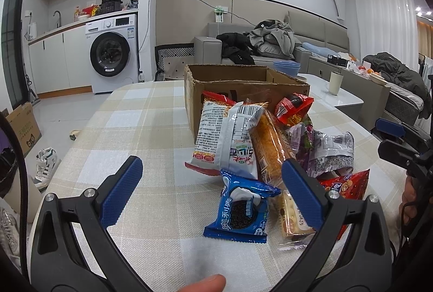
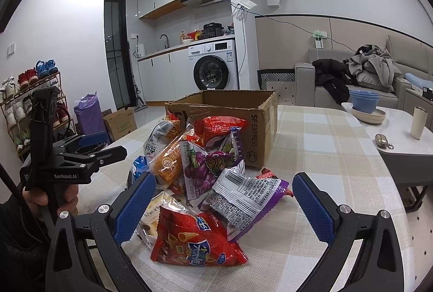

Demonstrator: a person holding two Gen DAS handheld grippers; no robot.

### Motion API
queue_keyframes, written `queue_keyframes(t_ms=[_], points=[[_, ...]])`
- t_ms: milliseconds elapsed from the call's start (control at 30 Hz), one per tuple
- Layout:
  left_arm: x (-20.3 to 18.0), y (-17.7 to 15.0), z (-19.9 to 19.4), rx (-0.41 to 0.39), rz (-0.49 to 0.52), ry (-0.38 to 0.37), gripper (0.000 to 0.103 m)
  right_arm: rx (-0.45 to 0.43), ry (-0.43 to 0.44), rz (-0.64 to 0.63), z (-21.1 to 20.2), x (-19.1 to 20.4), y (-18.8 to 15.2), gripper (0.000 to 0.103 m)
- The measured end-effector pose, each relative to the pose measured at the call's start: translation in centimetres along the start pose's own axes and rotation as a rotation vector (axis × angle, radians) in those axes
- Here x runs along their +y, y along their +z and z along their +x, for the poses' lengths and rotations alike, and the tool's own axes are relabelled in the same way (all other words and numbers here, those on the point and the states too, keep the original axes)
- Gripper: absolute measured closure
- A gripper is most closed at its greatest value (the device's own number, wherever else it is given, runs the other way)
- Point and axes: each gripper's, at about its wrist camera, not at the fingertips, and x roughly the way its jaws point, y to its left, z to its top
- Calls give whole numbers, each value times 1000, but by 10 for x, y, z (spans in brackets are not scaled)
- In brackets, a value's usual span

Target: Organize snacks

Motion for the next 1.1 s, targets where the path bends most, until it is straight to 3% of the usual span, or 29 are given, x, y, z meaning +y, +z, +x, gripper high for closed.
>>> queue_keyframes(t_ms=[1100], points=[[-1, -1, 2, 2, -3, 2, 1, 13, -25, -4, -1, 0, 2, 0]])
